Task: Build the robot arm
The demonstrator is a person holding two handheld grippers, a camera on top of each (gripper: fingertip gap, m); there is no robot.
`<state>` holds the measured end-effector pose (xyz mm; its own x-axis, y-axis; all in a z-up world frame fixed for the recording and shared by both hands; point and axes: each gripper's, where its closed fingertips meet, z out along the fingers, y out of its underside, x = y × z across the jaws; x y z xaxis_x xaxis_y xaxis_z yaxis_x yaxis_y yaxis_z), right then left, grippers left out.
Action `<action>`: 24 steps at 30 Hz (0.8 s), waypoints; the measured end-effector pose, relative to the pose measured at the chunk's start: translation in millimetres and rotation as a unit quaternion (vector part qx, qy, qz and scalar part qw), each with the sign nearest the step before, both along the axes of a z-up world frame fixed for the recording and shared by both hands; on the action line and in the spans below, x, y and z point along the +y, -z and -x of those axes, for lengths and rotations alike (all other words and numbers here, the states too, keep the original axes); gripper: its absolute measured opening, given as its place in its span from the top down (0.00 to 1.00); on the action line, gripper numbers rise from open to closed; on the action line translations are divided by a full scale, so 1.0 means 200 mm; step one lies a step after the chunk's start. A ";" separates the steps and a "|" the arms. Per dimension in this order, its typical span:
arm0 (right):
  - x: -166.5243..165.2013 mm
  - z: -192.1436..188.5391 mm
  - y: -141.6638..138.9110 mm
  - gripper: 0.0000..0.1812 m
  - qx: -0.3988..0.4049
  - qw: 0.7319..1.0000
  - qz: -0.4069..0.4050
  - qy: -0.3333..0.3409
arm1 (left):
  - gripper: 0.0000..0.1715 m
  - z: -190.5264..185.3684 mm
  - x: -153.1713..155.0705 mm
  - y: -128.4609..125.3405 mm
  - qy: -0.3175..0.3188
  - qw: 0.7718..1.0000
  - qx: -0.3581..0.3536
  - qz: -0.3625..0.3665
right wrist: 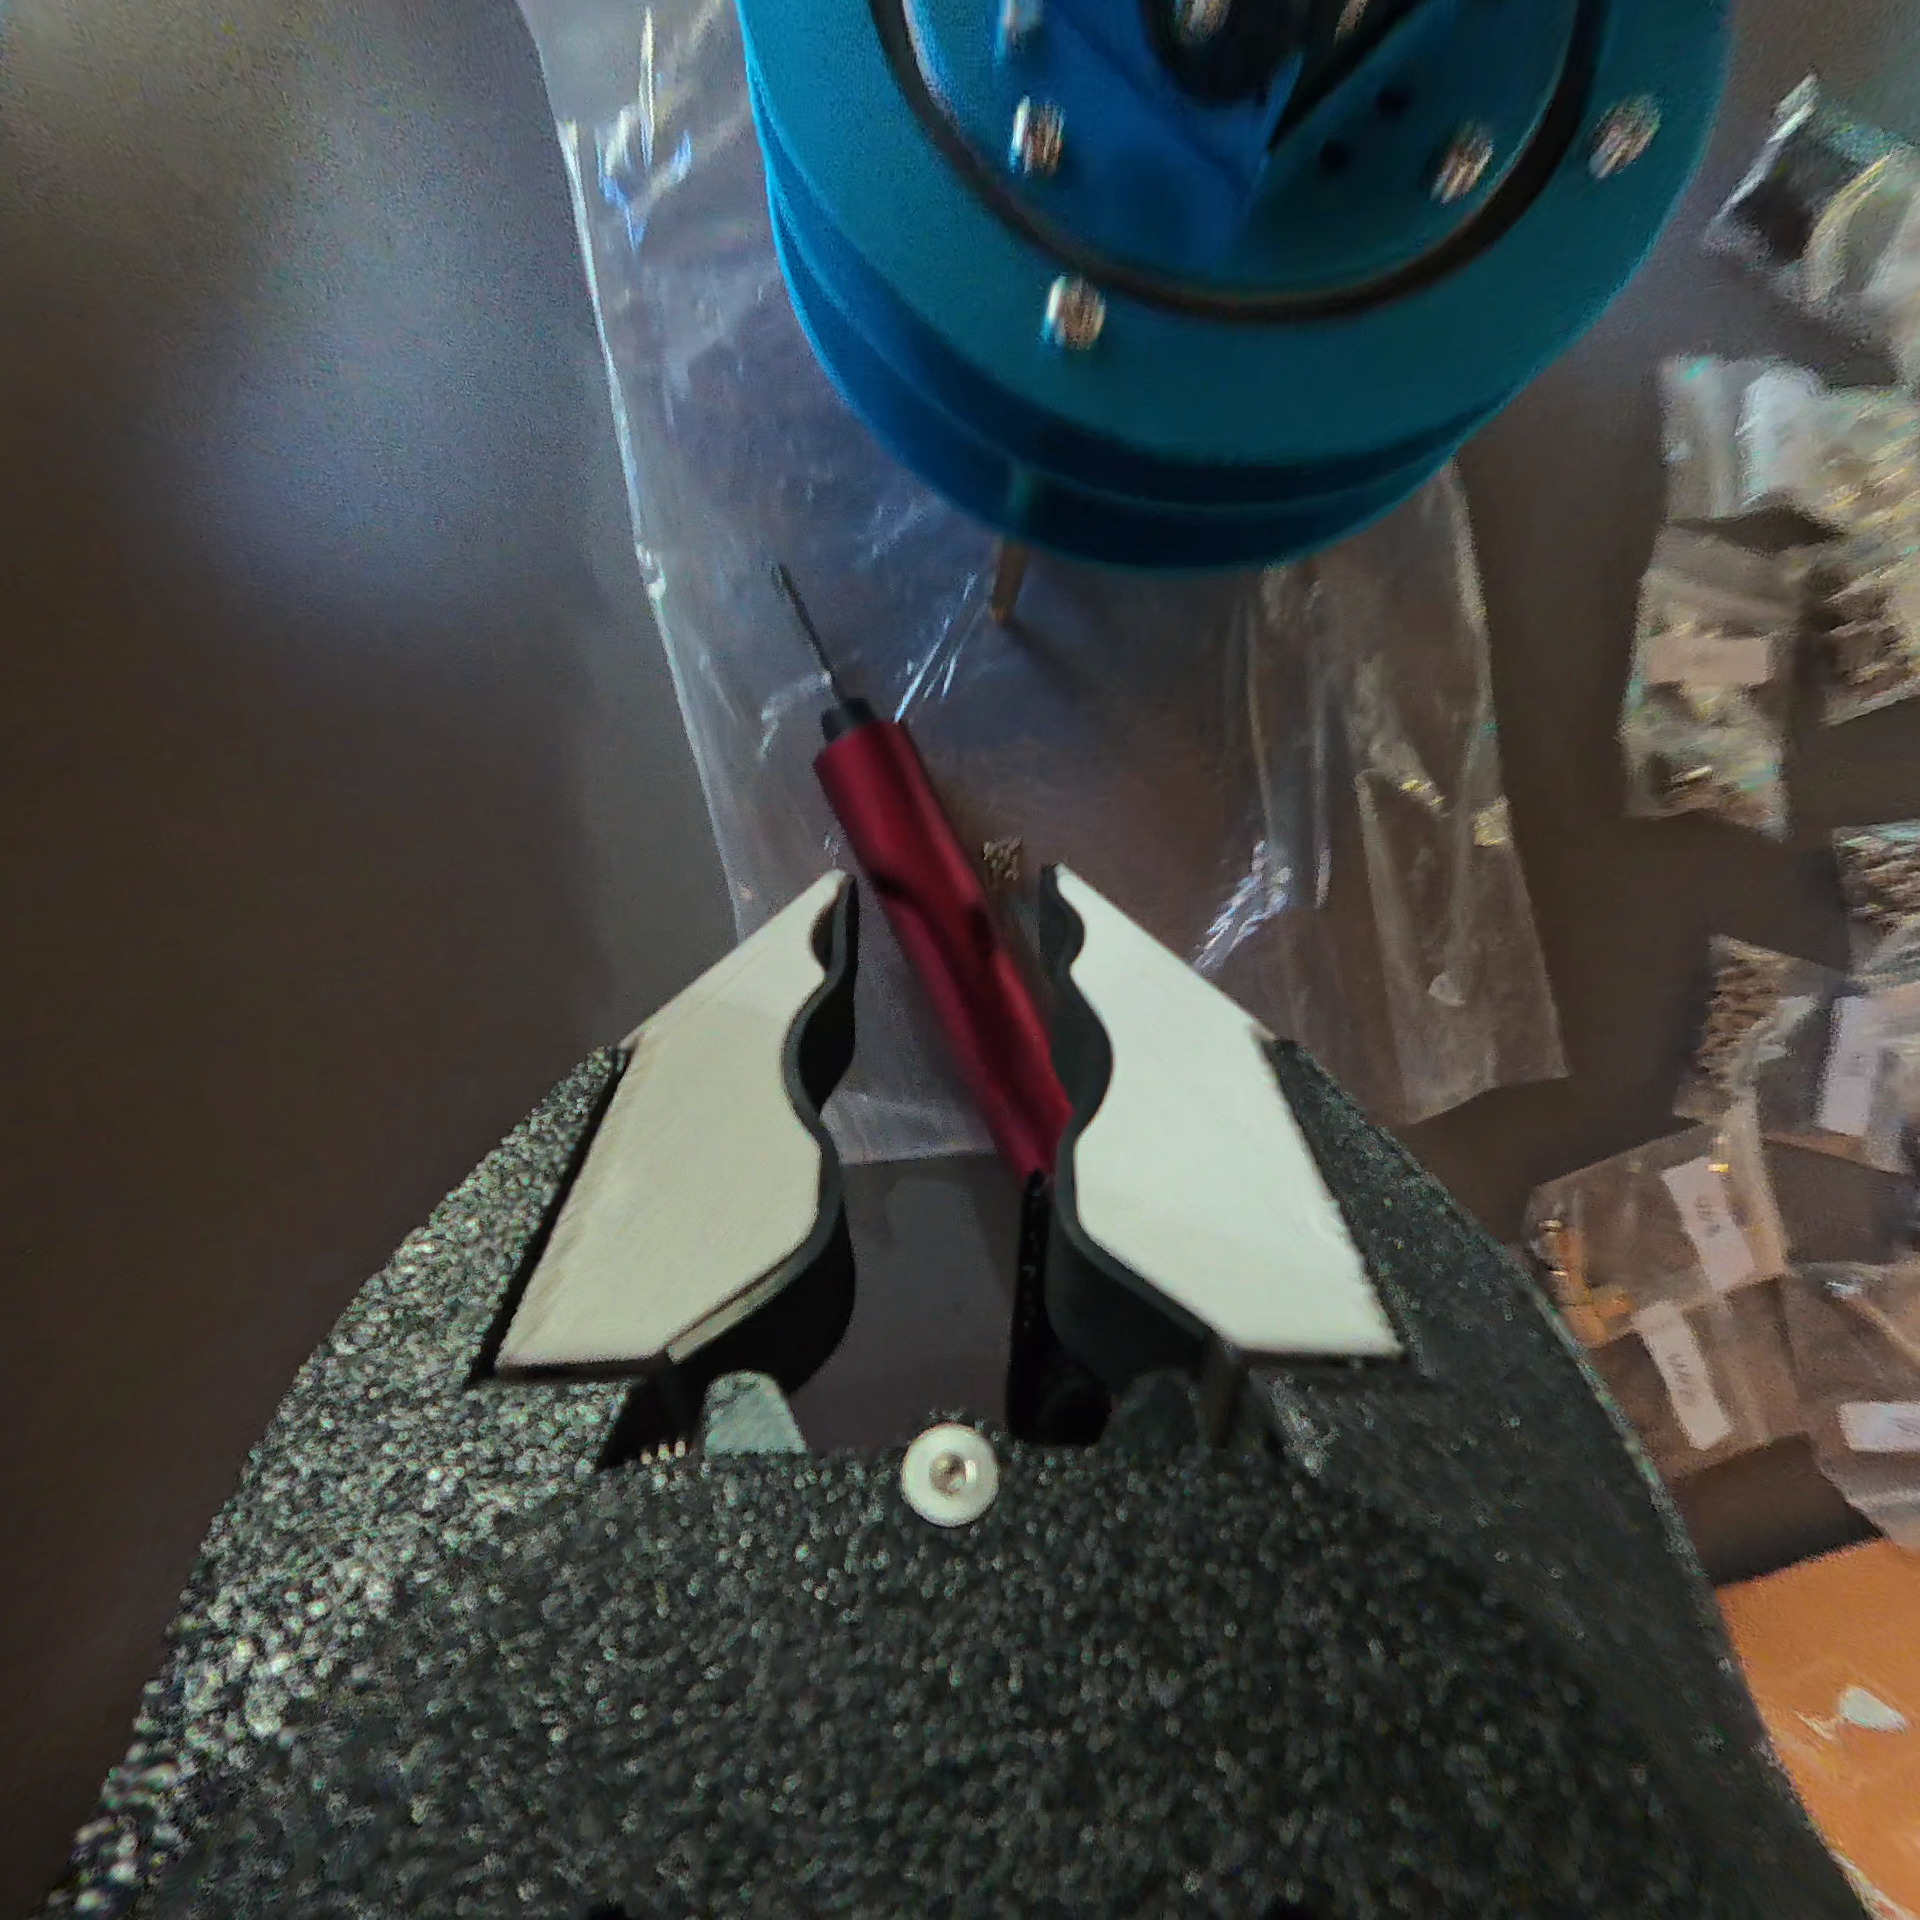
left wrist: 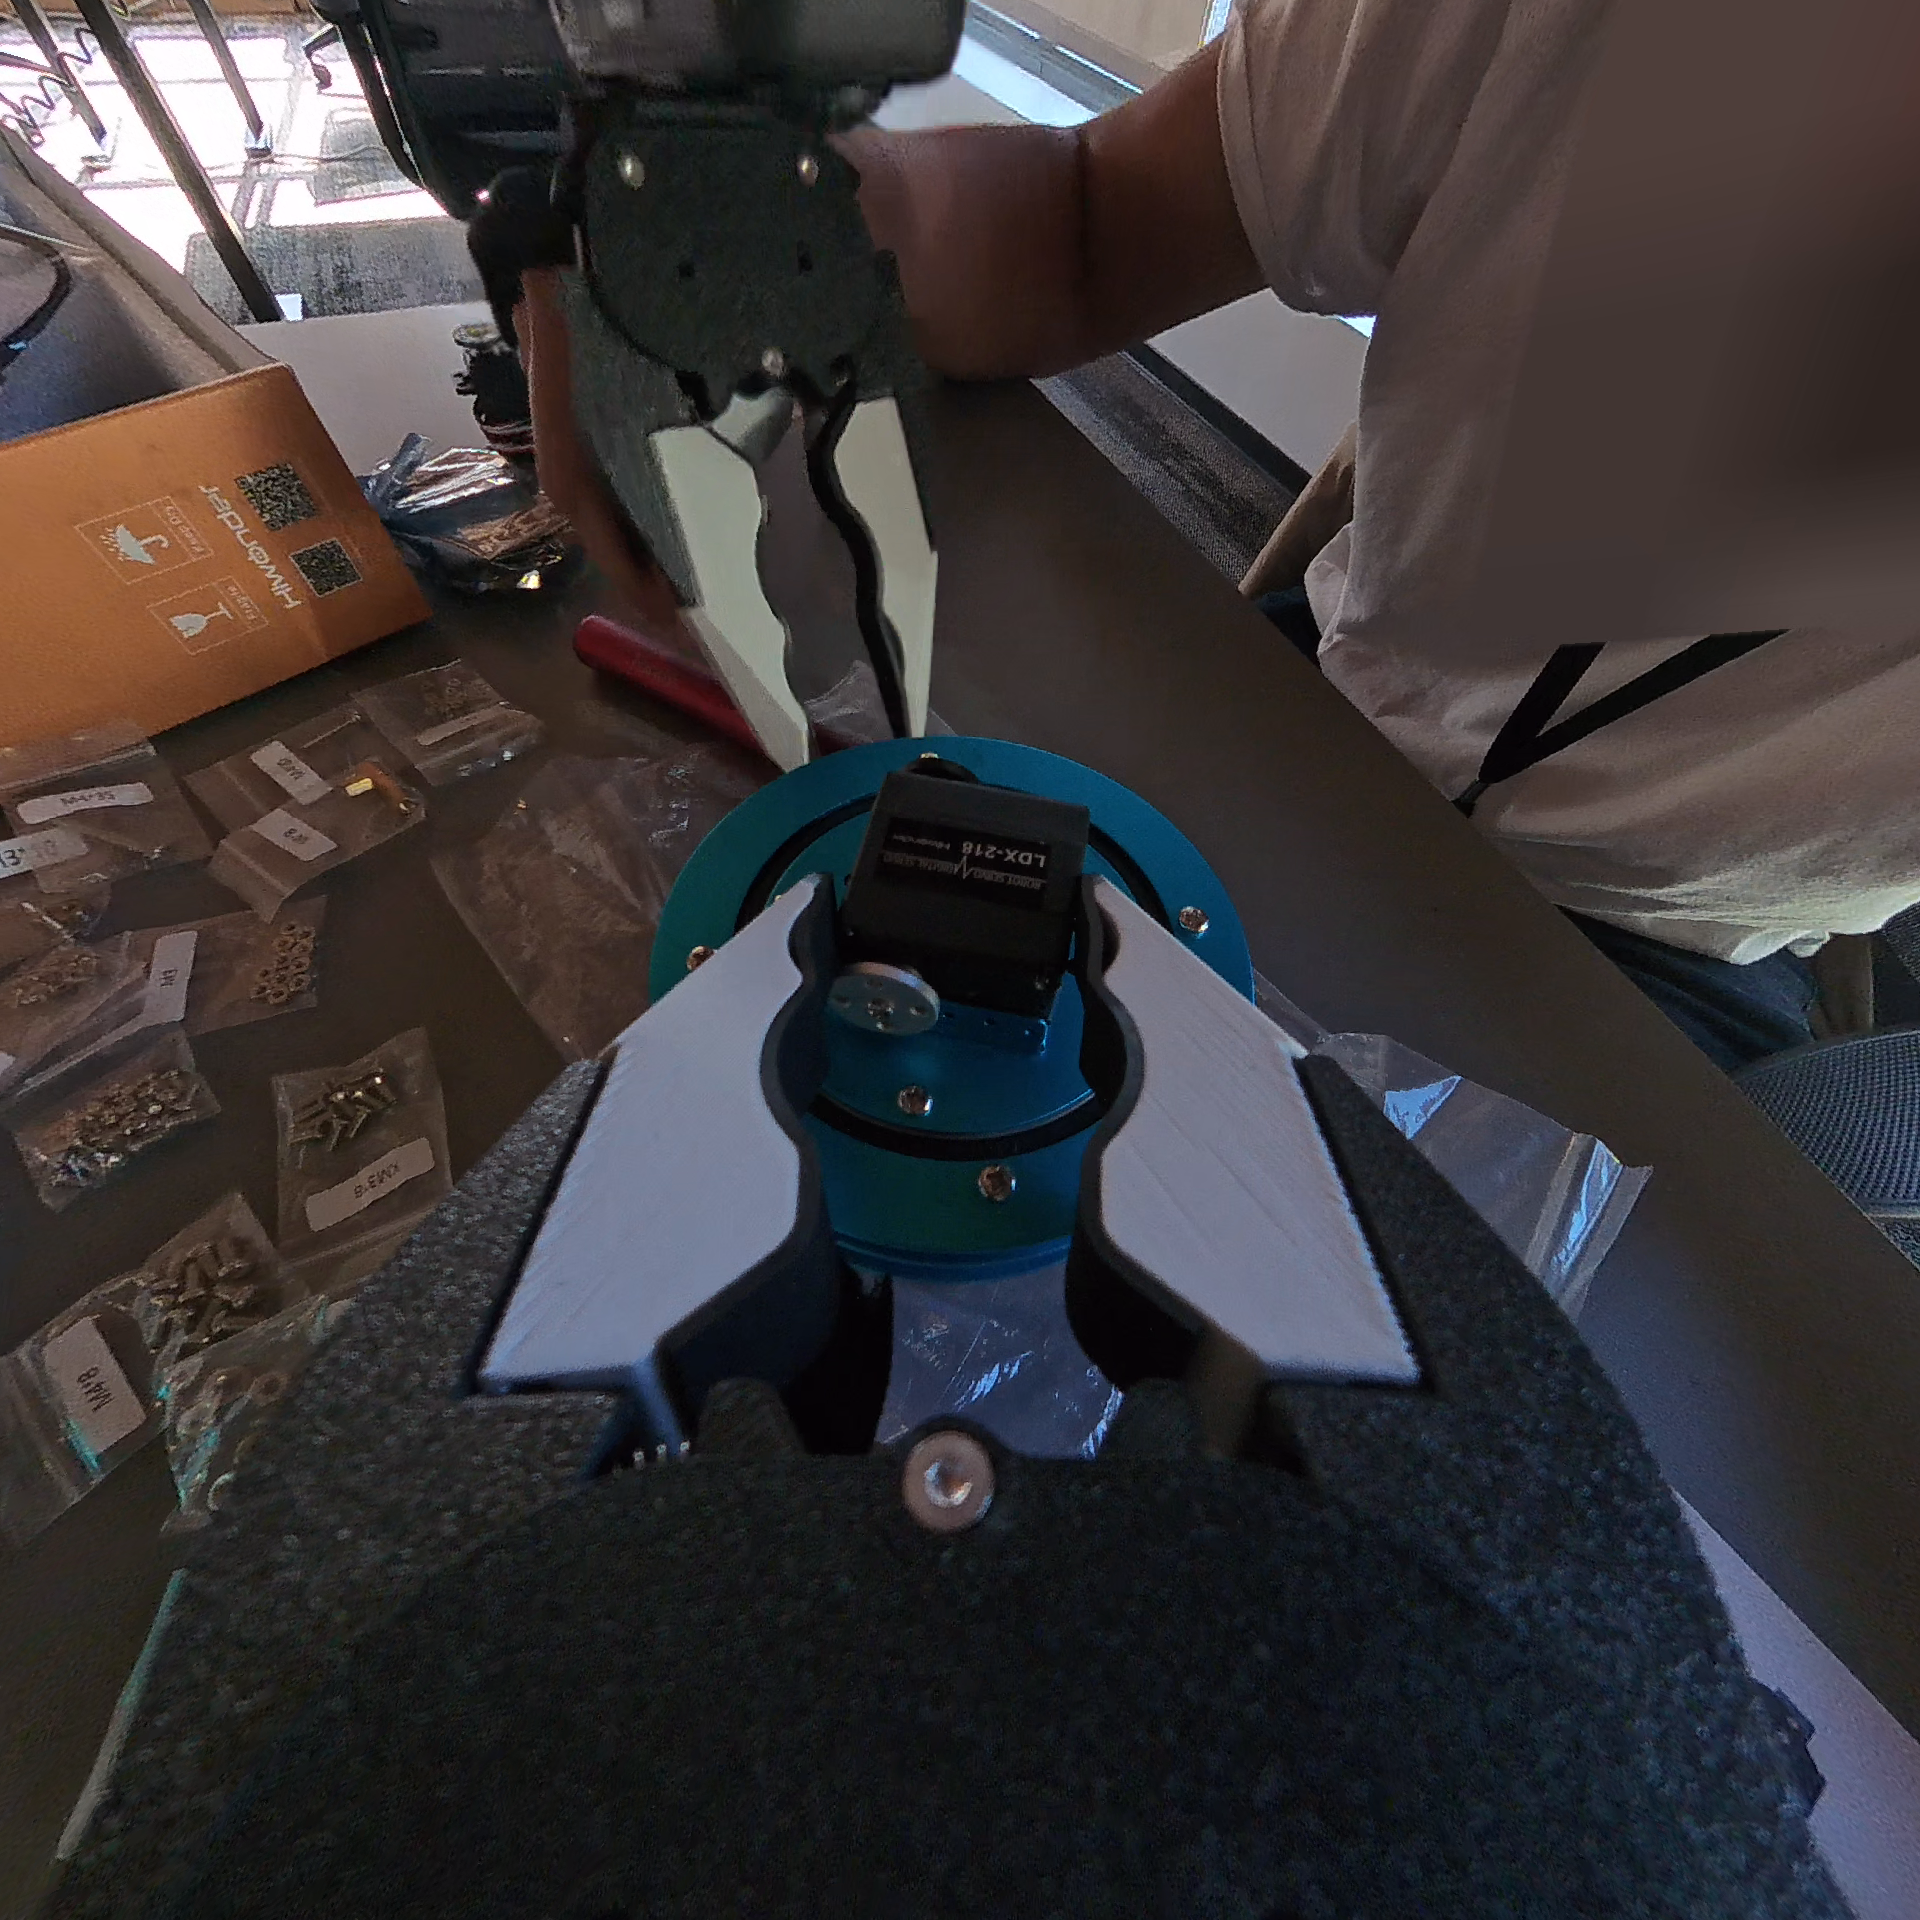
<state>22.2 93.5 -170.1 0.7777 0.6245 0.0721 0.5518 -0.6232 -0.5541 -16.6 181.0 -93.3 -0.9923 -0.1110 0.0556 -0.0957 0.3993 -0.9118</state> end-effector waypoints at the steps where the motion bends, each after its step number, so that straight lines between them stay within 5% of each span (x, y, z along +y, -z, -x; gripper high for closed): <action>1: 0.02 0.02 -0.05 0.82 -0.001 1.000 -0.024 0.003 | 0.73 0.00 0.00 0.00 0.000 1.000 0.000 0.000; 7: 0.17 0.28 -0.39 0.80 0.043 0.981 -0.188 0.001 | 0.73 0.00 0.00 0.00 0.000 1.000 0.000 -0.001; 13: 0.23 0.33 -0.39 0.76 0.036 0.978 -0.207 0.013 | 0.73 0.00 0.00 0.00 -0.001 1.000 -0.001 0.001; 17: 0.23 0.18 -0.45 0.78 0.086 0.968 -0.227 0.072 | 0.73 0.00 0.00 0.00 -0.002 1.000 -0.004 -0.001; 24: 0.26 -0.01 -0.33 0.77 0.135 0.953 -0.224 0.151 | 0.65 0.01 0.01 0.02 -0.008 0.999 -0.024 -0.036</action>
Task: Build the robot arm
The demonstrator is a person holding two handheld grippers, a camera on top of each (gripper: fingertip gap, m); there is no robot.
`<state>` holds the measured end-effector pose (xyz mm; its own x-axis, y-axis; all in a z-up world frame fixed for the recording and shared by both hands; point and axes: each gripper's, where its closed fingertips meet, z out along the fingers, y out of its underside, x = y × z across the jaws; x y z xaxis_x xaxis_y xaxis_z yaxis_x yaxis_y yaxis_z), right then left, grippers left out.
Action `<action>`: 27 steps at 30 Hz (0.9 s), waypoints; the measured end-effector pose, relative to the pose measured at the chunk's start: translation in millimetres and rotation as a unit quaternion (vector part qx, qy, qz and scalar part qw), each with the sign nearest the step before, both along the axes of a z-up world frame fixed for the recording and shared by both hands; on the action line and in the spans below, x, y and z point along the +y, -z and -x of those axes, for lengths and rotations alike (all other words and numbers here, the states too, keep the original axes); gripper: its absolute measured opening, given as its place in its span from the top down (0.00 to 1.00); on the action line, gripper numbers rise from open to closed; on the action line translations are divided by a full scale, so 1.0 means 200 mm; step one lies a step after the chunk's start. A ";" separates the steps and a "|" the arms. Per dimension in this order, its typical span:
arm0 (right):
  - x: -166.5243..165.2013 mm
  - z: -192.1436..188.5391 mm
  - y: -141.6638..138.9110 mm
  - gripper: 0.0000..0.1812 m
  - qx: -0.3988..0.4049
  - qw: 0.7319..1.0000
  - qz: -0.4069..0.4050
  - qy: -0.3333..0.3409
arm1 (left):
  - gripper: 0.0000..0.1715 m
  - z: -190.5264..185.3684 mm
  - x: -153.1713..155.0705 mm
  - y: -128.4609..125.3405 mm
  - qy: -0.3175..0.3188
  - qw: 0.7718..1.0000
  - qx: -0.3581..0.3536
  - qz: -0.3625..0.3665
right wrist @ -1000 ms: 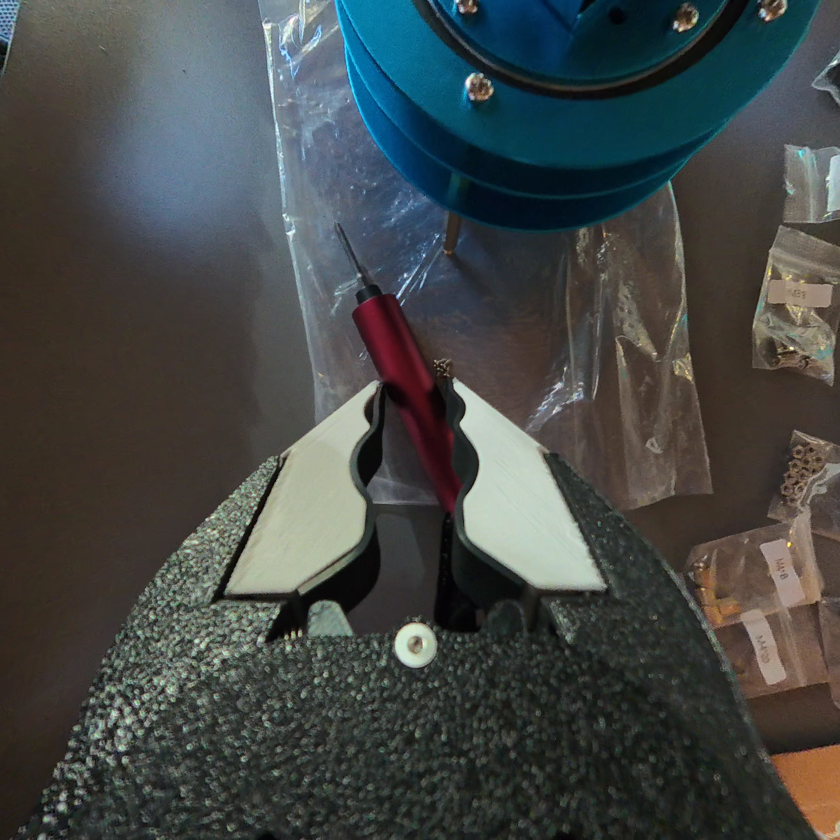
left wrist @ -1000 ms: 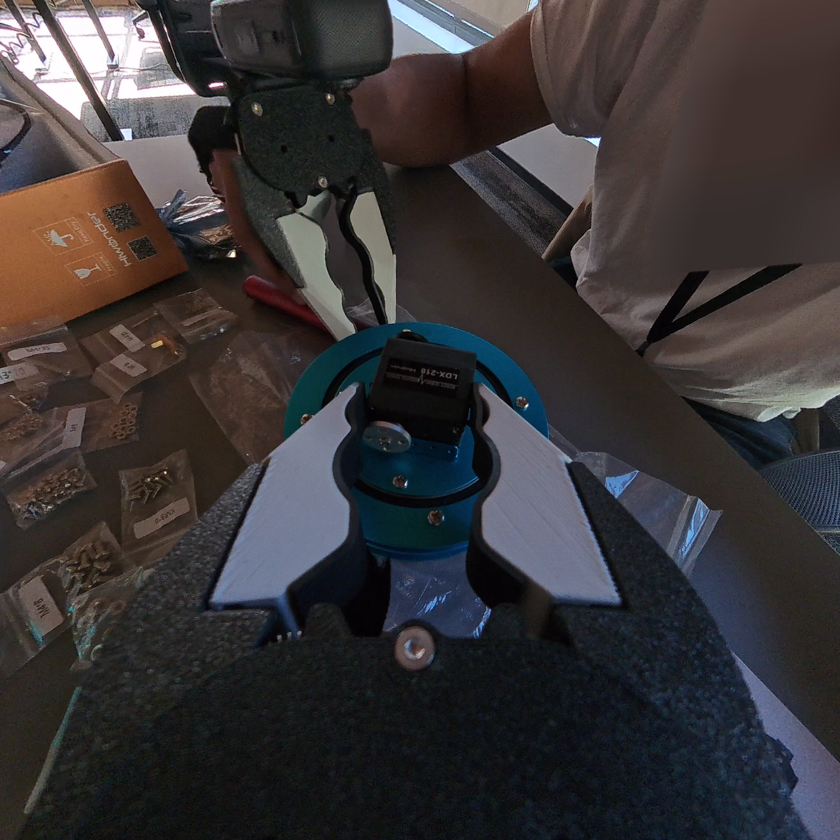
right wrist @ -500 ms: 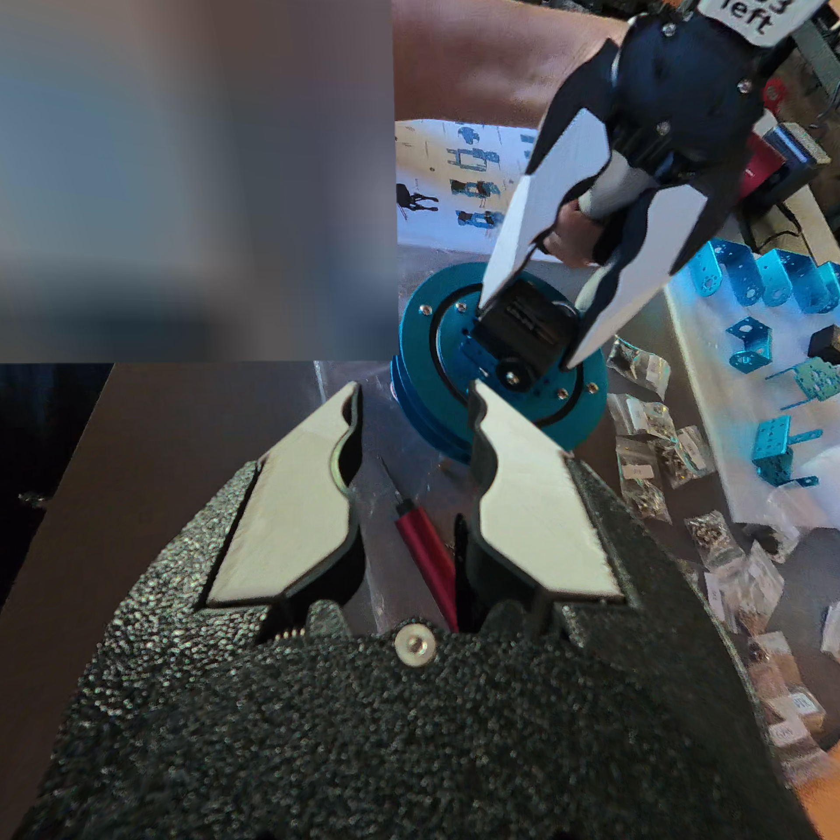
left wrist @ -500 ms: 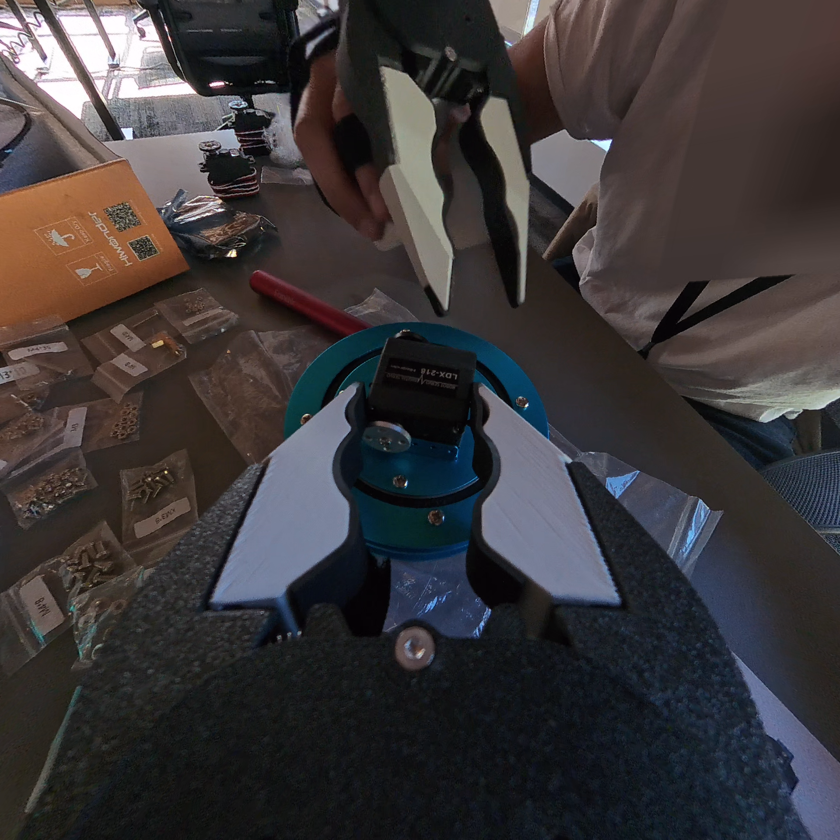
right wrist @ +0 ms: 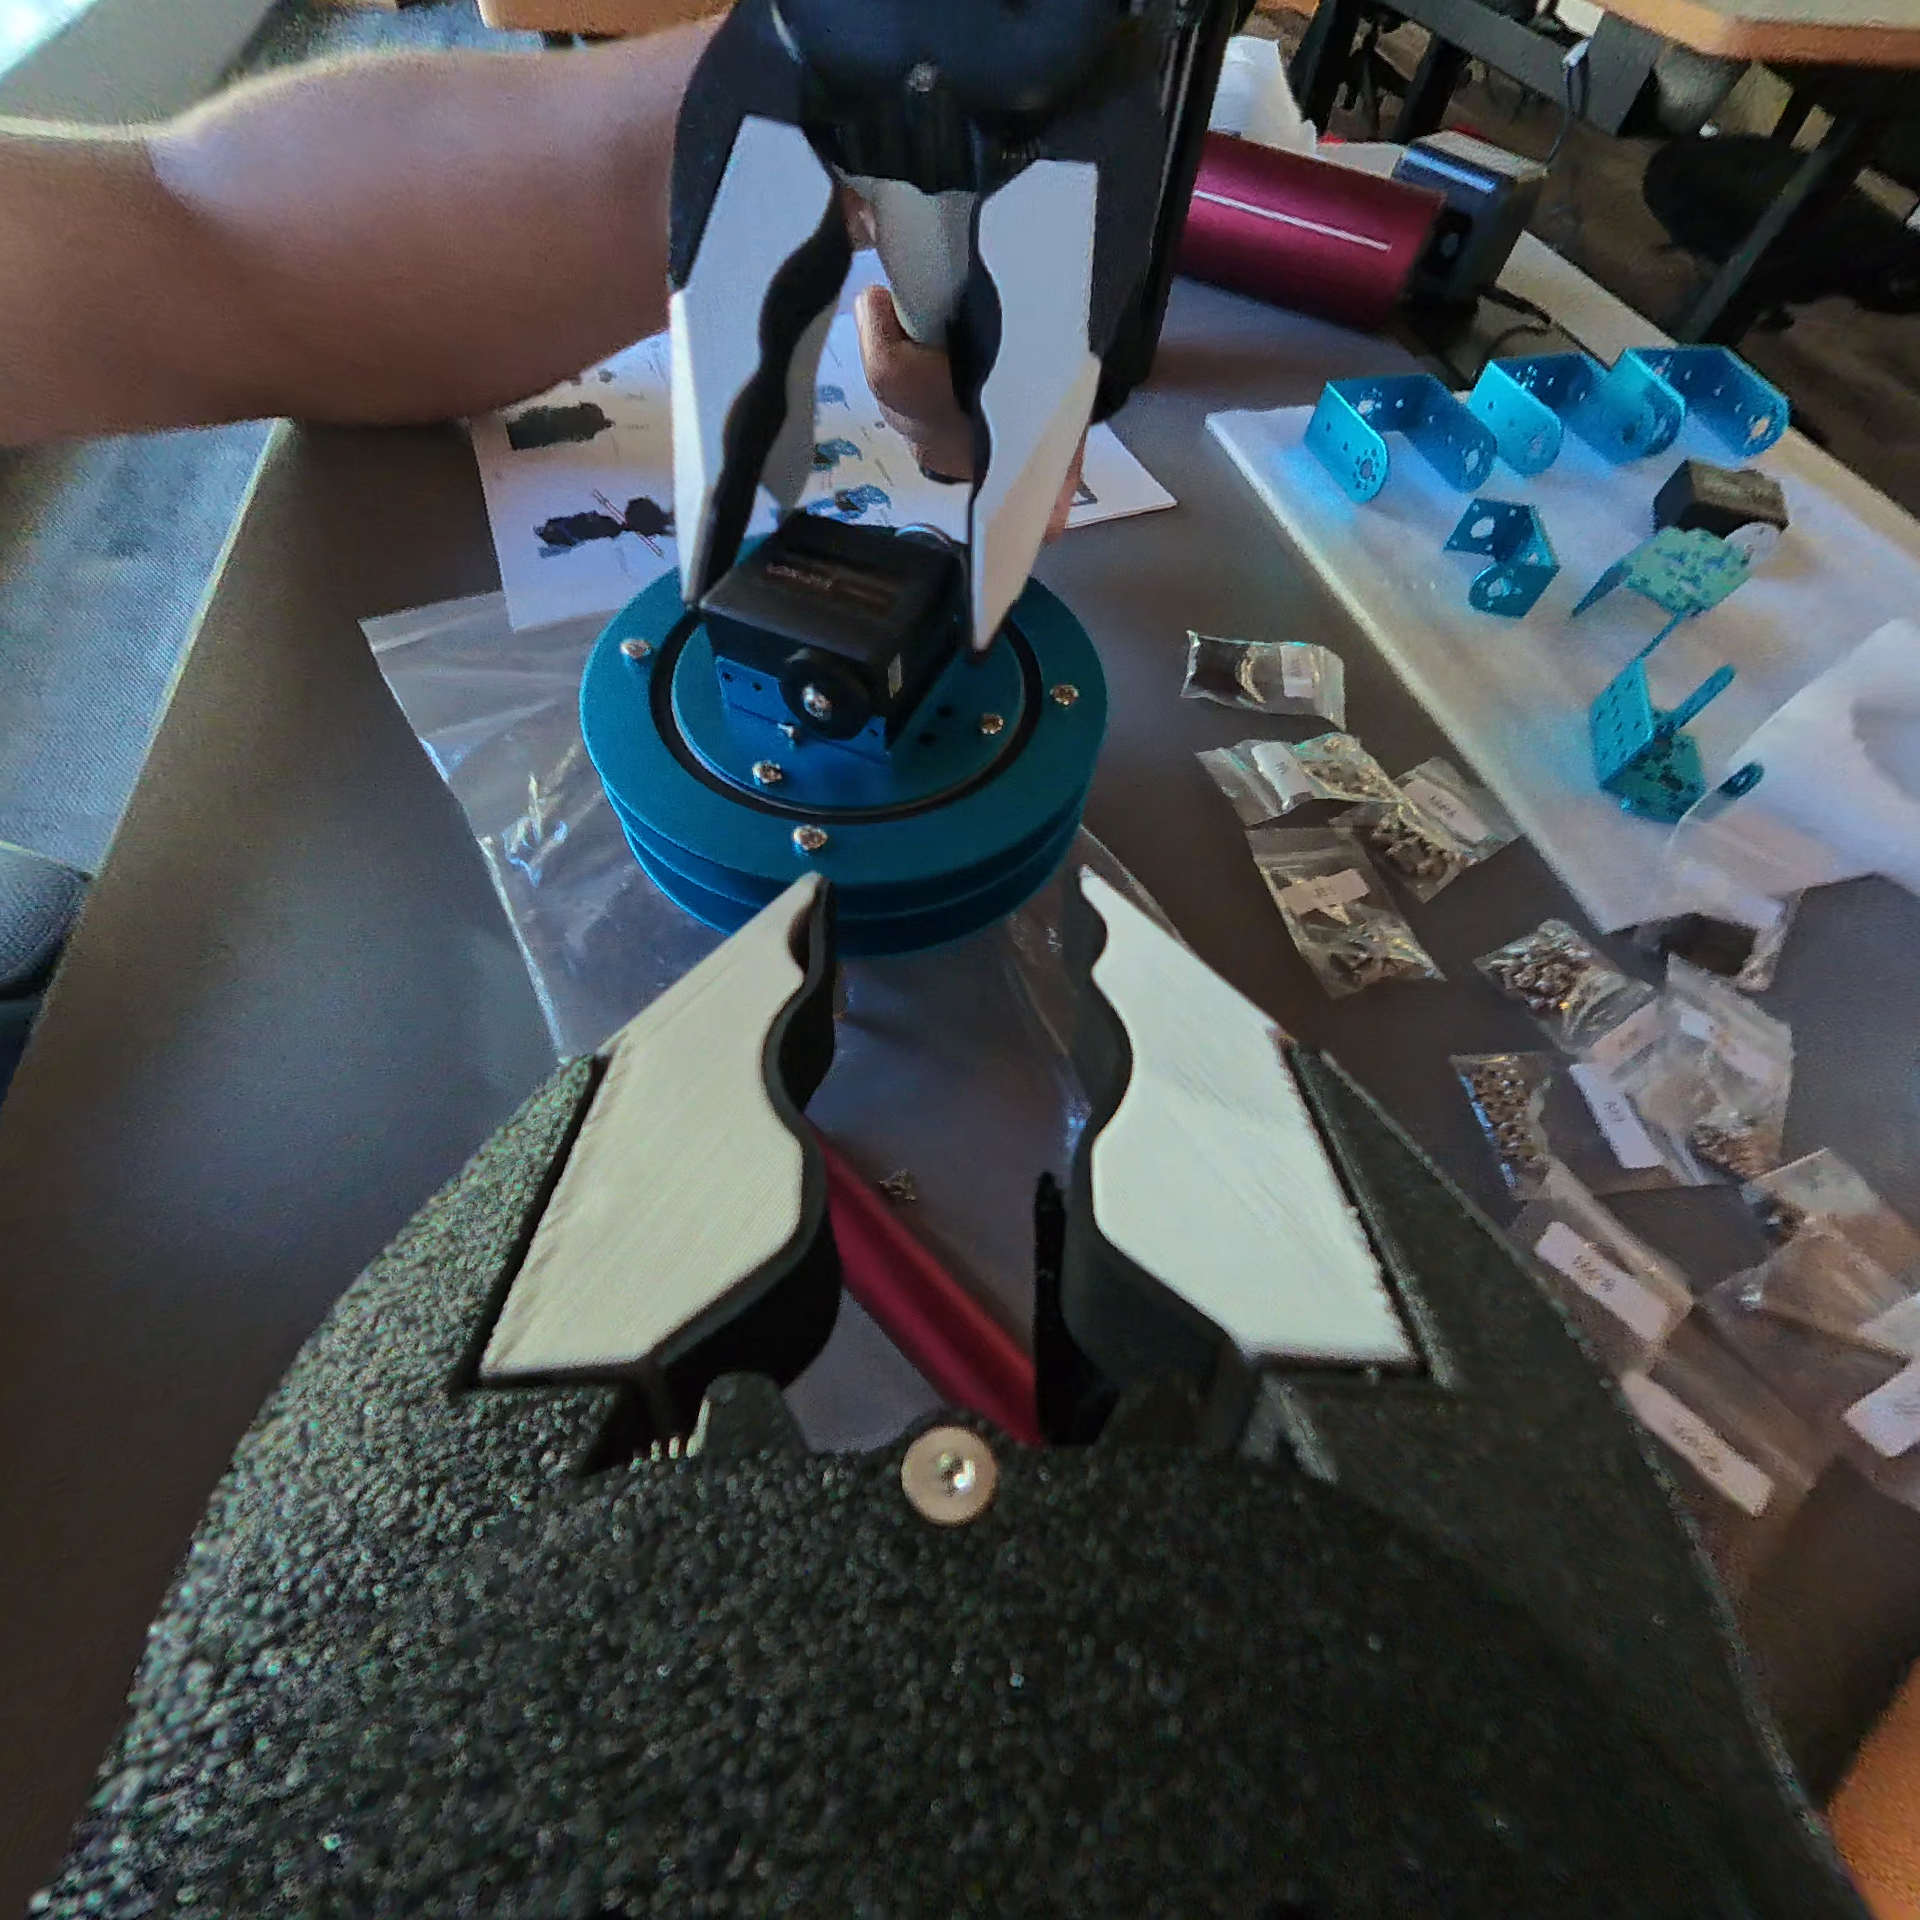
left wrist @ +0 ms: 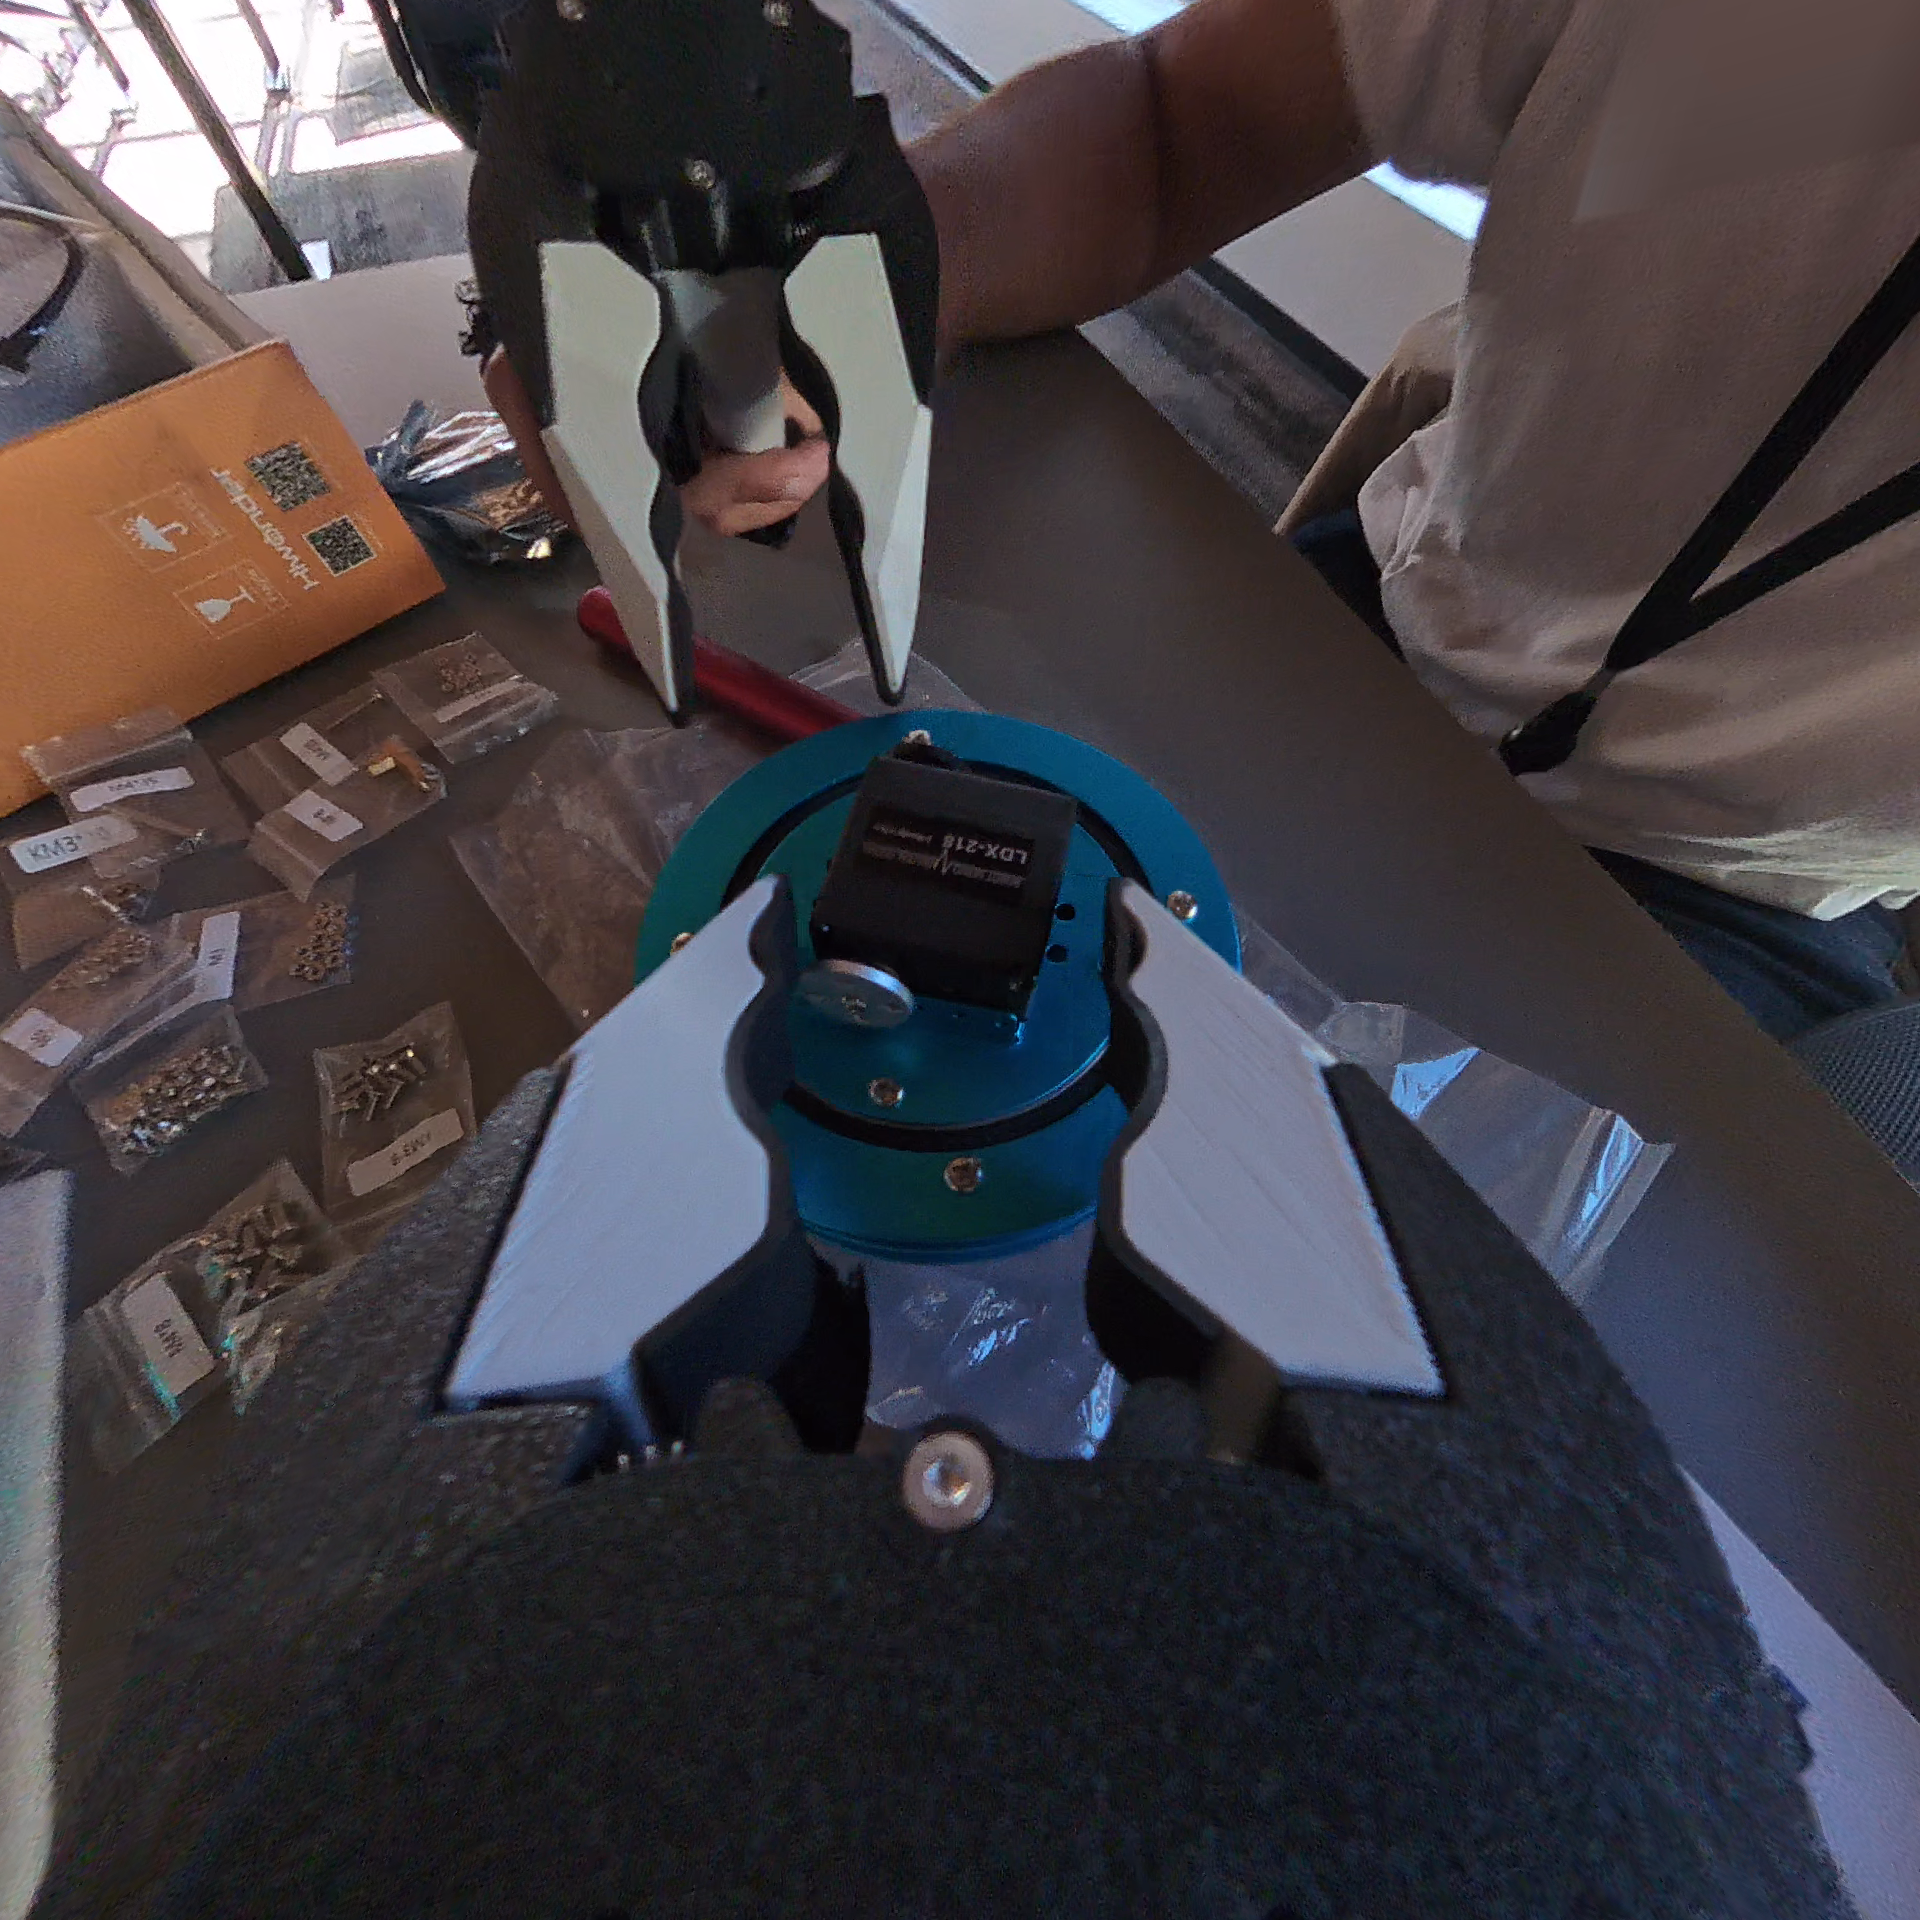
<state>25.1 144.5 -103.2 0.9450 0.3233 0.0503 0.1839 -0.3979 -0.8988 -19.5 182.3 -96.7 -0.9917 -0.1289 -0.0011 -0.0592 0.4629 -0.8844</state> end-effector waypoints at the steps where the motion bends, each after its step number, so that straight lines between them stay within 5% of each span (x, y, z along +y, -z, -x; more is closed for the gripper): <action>1: 0.00 0.01 -0.01 0.76 0.016 1.000 0.000 0.004 | 0.61 -0.01 0.00 0.00 -0.010 1.000 -0.001 -0.006; 7: -0.17 0.20 -0.13 0.72 0.065 0.995 -0.057 0.044 | 0.58 -0.01 0.00 -0.18 -0.132 0.990 -0.052 -0.002; 13: -0.35 0.18 -0.11 0.76 0.004 0.974 -0.140 0.178 | 0.66 0.27 0.03 -0.40 -0.374 0.918 -0.108 0.081; 17: -0.43 0.11 -0.15 0.78 -0.079 0.946 -0.179 0.259 | 0.66 0.67 -0.15 -0.25 -0.463 0.871 -0.077 0.144; 21: -0.41 0.07 -0.08 0.76 -0.123 0.938 -0.144 0.291 | 0.66 1.00 -0.49 -0.08 -0.477 0.852 -0.047 0.211; 27: -0.37 0.08 0.05 0.79 -0.175 0.939 -0.077 0.286 | 0.75 1.33 -0.87 0.24 -0.409 0.864 -0.014 0.293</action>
